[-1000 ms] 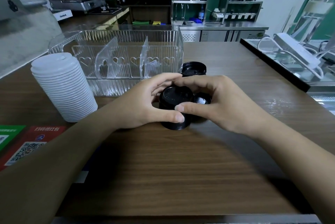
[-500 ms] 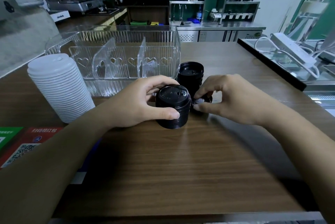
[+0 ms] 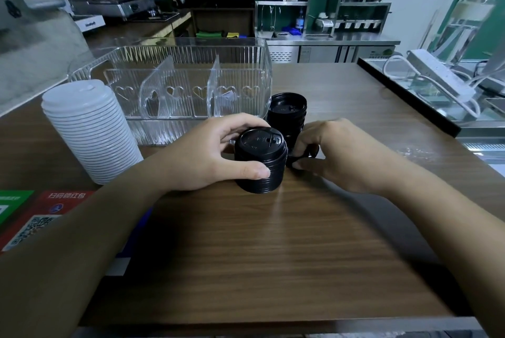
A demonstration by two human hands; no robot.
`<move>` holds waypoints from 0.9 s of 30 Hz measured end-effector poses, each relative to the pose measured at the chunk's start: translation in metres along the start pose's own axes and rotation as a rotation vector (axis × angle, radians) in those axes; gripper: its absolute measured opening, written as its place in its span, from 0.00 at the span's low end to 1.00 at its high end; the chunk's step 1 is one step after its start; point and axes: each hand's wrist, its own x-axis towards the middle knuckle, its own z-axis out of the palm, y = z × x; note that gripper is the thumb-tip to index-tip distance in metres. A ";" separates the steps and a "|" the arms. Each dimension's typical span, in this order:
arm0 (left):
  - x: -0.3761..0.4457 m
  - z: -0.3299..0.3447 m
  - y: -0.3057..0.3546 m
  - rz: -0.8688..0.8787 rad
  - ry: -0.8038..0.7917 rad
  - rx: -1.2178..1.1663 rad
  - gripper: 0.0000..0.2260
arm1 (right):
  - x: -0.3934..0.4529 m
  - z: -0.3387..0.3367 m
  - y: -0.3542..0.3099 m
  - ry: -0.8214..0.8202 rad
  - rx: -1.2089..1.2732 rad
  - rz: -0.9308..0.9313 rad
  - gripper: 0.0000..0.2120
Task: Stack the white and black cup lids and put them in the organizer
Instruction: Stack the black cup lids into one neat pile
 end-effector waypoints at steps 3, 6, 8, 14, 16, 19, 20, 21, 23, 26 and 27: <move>0.000 0.000 0.000 0.000 0.000 0.003 0.27 | 0.000 0.001 -0.001 -0.001 0.001 0.017 0.10; 0.000 0.000 0.000 -0.004 0.005 0.004 0.28 | 0.000 0.001 -0.001 0.029 0.043 0.037 0.13; 0.000 0.000 0.000 -0.007 0.006 0.005 0.28 | 0.000 0.000 0.001 0.034 0.079 0.038 0.12; 0.000 -0.002 0.000 -0.001 -0.001 0.017 0.29 | -0.001 -0.004 0.000 0.025 0.140 0.022 0.08; 0.000 -0.002 0.000 -0.002 0.001 0.015 0.29 | -0.001 -0.006 0.000 0.040 0.160 0.064 0.09; -0.001 -0.002 0.000 -0.007 0.004 0.015 0.30 | -0.001 -0.010 0.000 0.024 0.186 0.107 0.10; -0.001 -0.002 0.000 -0.010 0.003 0.017 0.30 | -0.001 -0.011 -0.001 0.018 0.208 0.109 0.10; -0.001 -0.002 0.001 -0.014 0.003 0.018 0.30 | -0.001 -0.011 -0.001 0.015 0.243 0.106 0.09; -0.001 -0.002 0.001 -0.021 0.006 0.017 0.30 | -0.002 -0.014 0.000 0.026 0.338 0.112 0.08; -0.002 -0.002 0.002 -0.027 0.006 0.017 0.29 | -0.003 -0.017 0.001 0.070 0.419 0.169 0.07; -0.002 -0.002 0.002 -0.028 0.004 0.016 0.29 | -0.003 -0.017 0.001 0.079 0.426 0.185 0.08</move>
